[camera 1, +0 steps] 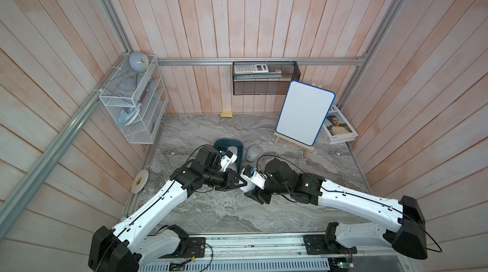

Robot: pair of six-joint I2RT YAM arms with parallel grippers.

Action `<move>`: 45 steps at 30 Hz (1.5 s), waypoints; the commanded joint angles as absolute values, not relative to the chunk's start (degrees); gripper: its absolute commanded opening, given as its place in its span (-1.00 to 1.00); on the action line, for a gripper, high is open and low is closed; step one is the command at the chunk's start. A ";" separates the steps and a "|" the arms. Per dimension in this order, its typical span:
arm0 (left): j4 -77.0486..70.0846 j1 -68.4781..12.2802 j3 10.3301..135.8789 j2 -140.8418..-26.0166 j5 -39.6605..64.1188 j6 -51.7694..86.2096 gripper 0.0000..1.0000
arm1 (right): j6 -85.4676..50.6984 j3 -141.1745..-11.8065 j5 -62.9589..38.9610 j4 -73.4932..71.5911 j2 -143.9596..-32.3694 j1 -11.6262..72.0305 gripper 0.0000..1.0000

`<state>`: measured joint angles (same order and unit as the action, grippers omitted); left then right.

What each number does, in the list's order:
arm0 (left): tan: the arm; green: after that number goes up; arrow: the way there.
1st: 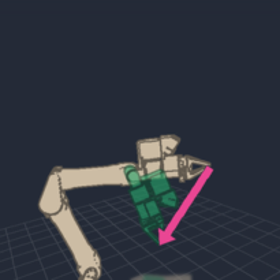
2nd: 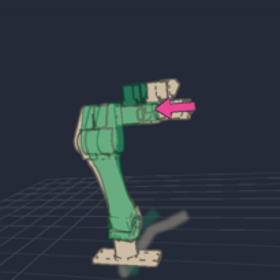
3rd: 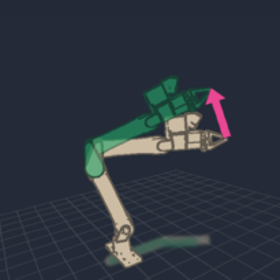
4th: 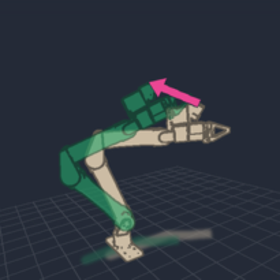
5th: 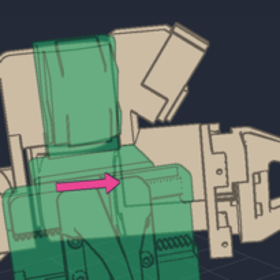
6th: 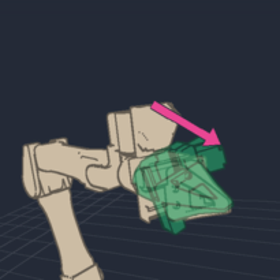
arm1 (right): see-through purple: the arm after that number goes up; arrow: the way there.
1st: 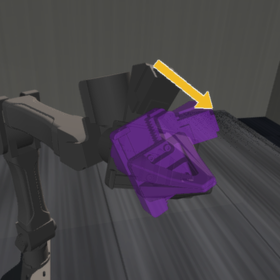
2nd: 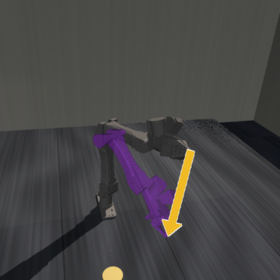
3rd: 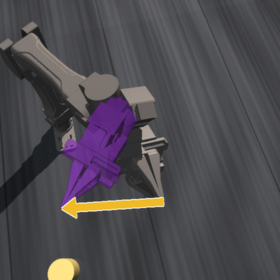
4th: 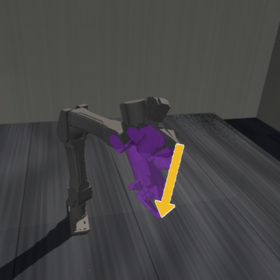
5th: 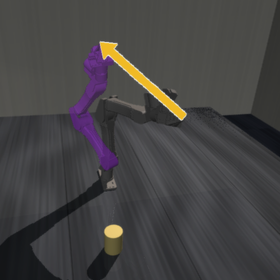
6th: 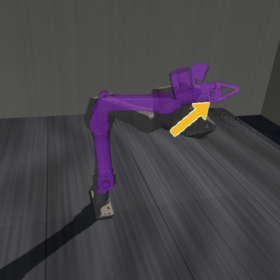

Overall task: Put the mouse in the storage box
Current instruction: Pick up the mouse from the center of the board, then place the mouse in the storage box.

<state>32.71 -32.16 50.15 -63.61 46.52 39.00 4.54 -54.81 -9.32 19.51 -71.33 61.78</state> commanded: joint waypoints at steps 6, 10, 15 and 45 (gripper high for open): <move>28.46 -32.46 49.81 -63.21 47.12 42.16 -1.00 | 5.01 -56.51 -10.11 17.12 -70.34 62.14 0.31; 27.52 -32.45 50.18 -63.47 46.60 42.59 -1.00 | 5.30 -56.43 -10.46 17.56 -70.09 62.14 0.93; 27.41 -31.50 50.88 -63.28 46.24 42.20 -1.00 | 6.15 -55.09 -9.46 17.89 -67.99 62.14 0.96; 11.61 -7.63 58.70 -87.11 44.05 43.22 -1.00 | -1.54 -45.27 9.51 10.98 -51.09 58.97 0.96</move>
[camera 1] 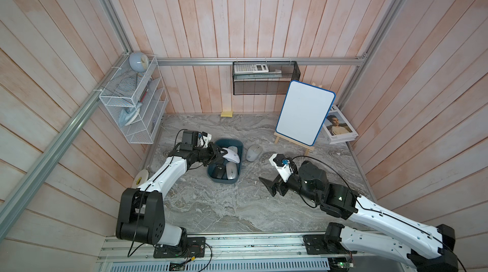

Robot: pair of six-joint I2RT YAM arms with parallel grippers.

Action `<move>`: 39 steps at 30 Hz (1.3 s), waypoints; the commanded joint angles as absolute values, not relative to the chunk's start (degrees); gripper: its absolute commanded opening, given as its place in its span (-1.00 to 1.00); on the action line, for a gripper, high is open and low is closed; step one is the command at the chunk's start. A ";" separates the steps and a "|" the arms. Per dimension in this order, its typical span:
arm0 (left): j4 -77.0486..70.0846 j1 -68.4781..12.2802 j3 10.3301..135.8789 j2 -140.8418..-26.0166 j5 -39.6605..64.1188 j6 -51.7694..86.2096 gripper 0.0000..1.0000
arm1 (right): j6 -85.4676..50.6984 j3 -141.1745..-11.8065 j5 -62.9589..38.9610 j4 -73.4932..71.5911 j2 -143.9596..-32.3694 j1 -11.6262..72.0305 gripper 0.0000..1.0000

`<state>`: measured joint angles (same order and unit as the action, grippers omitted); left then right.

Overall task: Put the mouse in the storage box
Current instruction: Place the mouse in the storage box.

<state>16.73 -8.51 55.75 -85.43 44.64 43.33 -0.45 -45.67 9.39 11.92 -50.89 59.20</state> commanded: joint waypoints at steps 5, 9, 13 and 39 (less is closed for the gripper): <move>9.95 -6.78 62.02 -94.17 43.74 43.51 -1.00 | -1.50 -45.43 9.23 11.33 -51.09 58.97 0.96; 9.12 -6.73 64.81 -99.31 43.92 44.24 -1.00 | -1.33 -45.48 9.85 11.41 -51.50 58.97 0.96; 8.53 -6.75 67.29 -102.50 43.95 44.38 -1.00 | -1.32 -45.52 9.64 11.55 -51.42 58.97 0.96; 13.15 -6.77 72.64 -111.14 43.04 40.68 -0.36 | -1.08 -45.72 8.58 12.93 -51.20 58.97 0.96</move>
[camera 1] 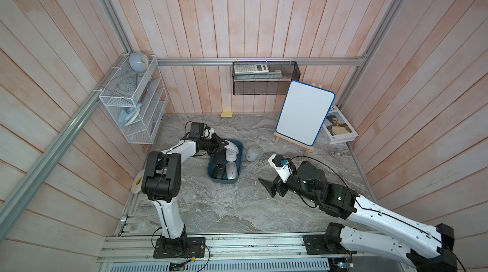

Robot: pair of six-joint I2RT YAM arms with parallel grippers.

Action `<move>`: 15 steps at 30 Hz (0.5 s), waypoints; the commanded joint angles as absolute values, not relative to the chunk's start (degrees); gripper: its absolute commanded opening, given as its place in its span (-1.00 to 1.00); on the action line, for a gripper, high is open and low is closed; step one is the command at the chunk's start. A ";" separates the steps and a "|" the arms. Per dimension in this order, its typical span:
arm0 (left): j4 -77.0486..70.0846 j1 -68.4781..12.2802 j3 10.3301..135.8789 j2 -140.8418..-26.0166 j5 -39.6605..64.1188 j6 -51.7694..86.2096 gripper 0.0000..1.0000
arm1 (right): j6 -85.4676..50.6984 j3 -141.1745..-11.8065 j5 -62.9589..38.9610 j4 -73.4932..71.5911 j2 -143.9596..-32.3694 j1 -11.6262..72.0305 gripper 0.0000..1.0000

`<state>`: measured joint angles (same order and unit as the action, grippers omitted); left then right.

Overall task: Put the mouse in the storage box
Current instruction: Place the mouse in the storage box.

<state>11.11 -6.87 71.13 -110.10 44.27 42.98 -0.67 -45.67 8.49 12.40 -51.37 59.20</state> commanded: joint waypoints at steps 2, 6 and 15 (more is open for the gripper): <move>14.05 -6.77 72.85 -111.36 42.50 40.11 -0.14 | -1.16 -45.63 8.53 12.87 -51.38 58.97 0.96; 16.85 -6.77 73.73 -111.11 41.65 38.41 0.18 | -1.16 -45.71 9.07 12.79 -51.76 58.97 0.96; 29.21 -6.72 77.73 -108.29 35.64 31.62 0.38 | -1.74 -45.85 9.69 12.81 -52.19 58.98 0.96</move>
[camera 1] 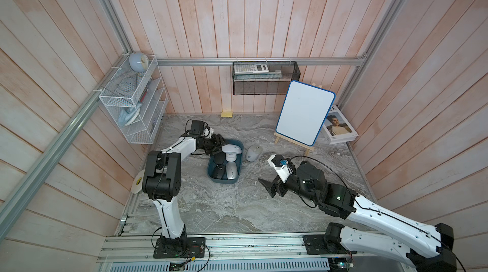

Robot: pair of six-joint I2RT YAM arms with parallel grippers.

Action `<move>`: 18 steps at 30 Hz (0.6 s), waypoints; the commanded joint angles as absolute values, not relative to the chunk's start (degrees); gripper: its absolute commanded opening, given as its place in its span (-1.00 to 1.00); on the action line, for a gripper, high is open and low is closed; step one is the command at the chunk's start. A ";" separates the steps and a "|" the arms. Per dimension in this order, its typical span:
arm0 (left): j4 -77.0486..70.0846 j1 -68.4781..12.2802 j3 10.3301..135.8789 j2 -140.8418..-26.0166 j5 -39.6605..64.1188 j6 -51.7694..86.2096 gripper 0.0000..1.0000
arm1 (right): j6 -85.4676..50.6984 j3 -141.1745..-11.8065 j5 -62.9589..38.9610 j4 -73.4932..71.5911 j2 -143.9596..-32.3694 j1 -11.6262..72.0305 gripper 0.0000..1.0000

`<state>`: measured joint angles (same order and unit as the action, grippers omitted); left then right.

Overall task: Put the mouse in the storage box
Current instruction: Place the mouse in the storage box.

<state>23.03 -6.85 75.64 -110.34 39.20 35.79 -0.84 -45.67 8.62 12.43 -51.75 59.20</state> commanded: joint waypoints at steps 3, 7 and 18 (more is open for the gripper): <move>34.05 -6.68 79.28 -106.79 32.80 29.16 0.51 | -3.28 -46.17 10.79 12.79 -52.63 58.89 0.96; 37.89 -6.60 79.63 -103.01 29.61 28.05 0.57 | -8.80 -47.93 11.55 13.94 -54.72 56.72 0.96; 38.82 -6.85 63.98 -76.25 24.78 33.13 0.57 | -39.60 -63.31 25.83 30.34 -71.85 52.33 0.96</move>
<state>37.06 -6.85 67.88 -80.05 26.85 32.42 -27.24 -58.54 16.88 21.04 -68.16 52.71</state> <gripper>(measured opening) 0.787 0.978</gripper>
